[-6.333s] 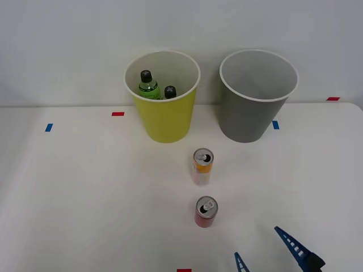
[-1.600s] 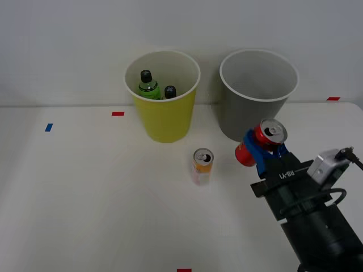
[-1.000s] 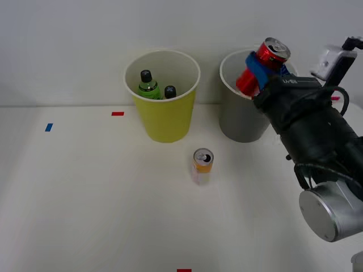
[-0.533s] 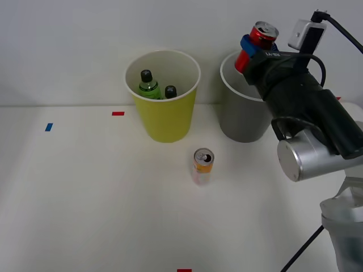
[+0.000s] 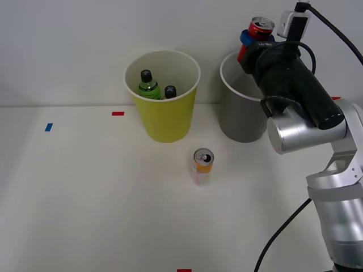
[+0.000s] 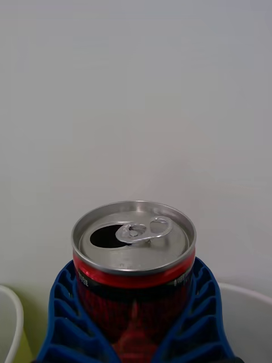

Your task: Put cans in the gray bin, plastic bottles in the light green bin

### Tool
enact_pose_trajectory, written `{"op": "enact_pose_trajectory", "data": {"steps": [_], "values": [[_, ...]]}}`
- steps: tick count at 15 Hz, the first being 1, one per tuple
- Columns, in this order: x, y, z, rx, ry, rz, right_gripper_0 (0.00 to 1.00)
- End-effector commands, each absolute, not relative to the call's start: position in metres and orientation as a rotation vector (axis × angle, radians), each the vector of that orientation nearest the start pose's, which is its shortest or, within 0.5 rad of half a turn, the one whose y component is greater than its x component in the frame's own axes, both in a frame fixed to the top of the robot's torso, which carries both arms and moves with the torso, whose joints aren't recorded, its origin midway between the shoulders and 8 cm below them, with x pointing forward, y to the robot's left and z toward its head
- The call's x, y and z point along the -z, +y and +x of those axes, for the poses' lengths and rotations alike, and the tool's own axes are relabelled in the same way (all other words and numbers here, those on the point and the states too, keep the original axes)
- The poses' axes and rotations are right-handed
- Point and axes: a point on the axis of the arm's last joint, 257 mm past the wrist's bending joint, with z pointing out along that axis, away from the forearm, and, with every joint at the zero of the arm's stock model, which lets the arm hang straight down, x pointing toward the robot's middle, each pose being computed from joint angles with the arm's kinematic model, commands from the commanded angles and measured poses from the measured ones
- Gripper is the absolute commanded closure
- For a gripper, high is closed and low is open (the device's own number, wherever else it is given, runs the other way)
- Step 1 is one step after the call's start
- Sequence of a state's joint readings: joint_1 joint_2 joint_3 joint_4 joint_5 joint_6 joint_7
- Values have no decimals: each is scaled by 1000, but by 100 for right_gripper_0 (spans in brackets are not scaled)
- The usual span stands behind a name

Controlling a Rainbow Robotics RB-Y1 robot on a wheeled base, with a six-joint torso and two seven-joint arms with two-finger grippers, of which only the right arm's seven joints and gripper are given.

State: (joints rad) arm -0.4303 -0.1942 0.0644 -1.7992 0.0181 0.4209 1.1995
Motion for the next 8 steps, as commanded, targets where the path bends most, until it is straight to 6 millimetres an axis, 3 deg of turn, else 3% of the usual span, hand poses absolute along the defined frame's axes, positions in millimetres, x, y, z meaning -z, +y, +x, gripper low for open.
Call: {"op": "enact_pose_trajectory", "data": {"steps": [1, 8], "values": [[-18, -164, 611, -195, 1370, -52, 100], [-20, -174, 612, -149, 1368, -82, 100]]}}
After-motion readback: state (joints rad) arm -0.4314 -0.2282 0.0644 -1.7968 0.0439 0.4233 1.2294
